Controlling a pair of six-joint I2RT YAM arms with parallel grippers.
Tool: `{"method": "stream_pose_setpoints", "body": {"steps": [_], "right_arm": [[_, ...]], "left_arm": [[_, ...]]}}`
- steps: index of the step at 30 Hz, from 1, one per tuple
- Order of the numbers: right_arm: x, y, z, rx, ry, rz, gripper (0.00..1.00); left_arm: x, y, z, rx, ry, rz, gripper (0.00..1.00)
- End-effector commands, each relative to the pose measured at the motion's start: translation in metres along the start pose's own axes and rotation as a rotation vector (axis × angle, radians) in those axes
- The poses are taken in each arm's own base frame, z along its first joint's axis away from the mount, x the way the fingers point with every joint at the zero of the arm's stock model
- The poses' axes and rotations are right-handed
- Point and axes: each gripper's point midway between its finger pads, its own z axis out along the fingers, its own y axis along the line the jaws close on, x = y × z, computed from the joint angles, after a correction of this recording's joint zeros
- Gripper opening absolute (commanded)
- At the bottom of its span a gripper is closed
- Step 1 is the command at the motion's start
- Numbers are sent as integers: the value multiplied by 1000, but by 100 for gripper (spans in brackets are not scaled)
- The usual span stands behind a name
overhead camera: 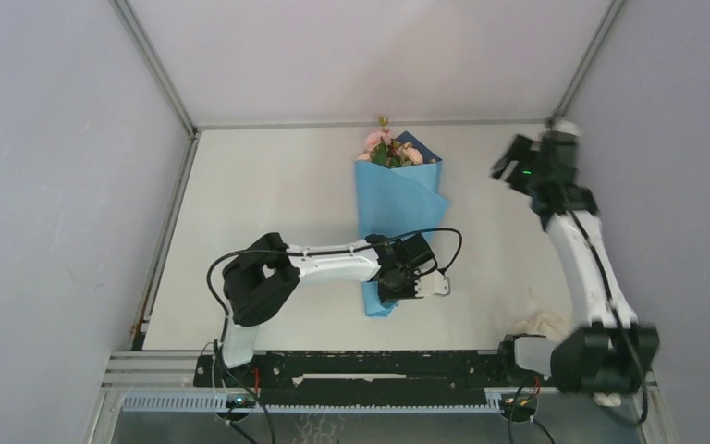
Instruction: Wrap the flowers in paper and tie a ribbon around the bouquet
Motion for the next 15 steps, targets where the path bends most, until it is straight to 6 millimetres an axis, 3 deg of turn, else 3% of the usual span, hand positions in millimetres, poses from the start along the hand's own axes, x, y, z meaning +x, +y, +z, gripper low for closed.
{"method": "stream_pose_setpoints", "body": {"steps": [1,3,6,8,12,15], "right_arm": [[-18,-136,-71,433,-272,256,86],[-2,-174,-85,509,-355,470,96],[45,-221,-91,611,-423,832,98],[78,-242,-93,694,-435,986,97],[132,-271,-110,936,-432,1151,95],[155,-280,-121,1030,-442,1224,94]], "left_arm": [[19,-9,13,43,42,-21,23],[19,-9,13,42,39,-20,23],[19,-9,13,40,37,-22,23],[19,-8,14,41,43,-27,23],[19,-9,15,49,51,-35,24],[18,-8,15,53,60,-37,24]]}}
